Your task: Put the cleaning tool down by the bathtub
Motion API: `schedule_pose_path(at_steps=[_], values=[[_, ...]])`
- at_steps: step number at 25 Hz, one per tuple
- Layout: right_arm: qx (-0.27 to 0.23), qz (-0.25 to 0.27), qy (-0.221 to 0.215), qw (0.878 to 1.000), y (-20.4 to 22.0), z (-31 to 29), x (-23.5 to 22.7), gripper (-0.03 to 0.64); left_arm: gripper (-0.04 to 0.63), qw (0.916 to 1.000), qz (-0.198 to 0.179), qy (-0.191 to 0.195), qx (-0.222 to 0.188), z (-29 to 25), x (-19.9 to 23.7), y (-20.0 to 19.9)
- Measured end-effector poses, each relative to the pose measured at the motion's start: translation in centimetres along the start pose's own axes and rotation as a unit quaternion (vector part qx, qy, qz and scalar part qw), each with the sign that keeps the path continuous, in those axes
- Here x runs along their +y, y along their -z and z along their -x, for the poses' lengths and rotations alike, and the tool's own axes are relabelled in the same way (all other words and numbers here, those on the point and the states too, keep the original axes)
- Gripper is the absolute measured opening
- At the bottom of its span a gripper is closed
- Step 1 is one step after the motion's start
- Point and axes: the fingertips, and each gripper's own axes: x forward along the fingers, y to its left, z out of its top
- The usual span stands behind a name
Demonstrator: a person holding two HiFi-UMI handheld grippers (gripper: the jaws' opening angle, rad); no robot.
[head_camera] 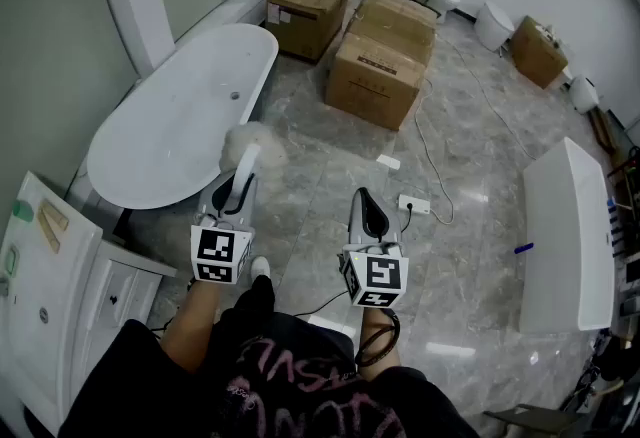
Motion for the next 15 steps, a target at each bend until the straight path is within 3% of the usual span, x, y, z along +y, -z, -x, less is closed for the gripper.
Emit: schedule_pose_path(at_steps=[15], values=[[0.009, -0.004, -0.006, 1.0, 0.8, -2.6, 1.0, 0.011, 0.084, 0.9999, 0.012, -0.001, 0.006, -1.0, 2.3, 0.4]])
